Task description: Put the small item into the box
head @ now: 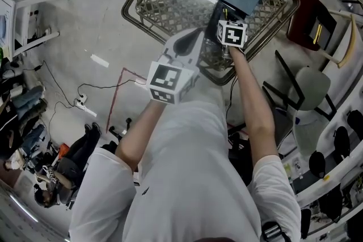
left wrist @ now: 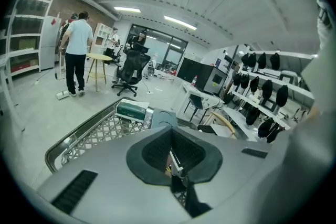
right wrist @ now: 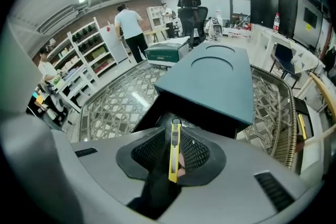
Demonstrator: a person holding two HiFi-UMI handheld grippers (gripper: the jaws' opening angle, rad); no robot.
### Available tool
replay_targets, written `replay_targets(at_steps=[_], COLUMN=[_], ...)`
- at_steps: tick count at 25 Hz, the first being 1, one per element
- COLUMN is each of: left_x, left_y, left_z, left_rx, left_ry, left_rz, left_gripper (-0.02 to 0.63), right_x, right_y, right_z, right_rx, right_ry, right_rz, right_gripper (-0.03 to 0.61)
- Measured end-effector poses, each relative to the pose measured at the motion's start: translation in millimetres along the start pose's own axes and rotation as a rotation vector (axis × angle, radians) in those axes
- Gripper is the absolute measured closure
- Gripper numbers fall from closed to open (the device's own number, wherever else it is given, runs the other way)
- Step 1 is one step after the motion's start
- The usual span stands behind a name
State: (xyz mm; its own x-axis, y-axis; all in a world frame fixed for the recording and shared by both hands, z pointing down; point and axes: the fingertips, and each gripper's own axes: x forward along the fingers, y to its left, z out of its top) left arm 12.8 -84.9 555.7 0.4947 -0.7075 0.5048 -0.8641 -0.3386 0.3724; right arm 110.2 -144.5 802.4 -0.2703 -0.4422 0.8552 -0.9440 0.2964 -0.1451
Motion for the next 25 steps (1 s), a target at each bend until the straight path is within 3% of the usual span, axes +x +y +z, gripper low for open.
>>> replay_targets(at_steps=[11,13,25], left_x=[-5.3,-7.9,-35.5], left_y=[-0.6,-1.6,-13.0], left_z=[6.9,9.2,21.8], left_rx=[0.01,0.018,0.063], left_ry=[-0.007,-0.01,-0.024], left_rz=[-0.019,-0.025,-0.07], left_gripper=[0.612,0.612,0.612], right_x=[-11.1,-17.6,-90.7], right_y=[1.2,0.0,14.4], right_z=[0.3,1.7,32.3], right_rx=[0.048,0.06,0.037], right_ry=[-0.014,-0.031,-0.177], right_rz=[-0.005,-0.013,-0.018], right_gripper=[0.515,0.545,0.545])
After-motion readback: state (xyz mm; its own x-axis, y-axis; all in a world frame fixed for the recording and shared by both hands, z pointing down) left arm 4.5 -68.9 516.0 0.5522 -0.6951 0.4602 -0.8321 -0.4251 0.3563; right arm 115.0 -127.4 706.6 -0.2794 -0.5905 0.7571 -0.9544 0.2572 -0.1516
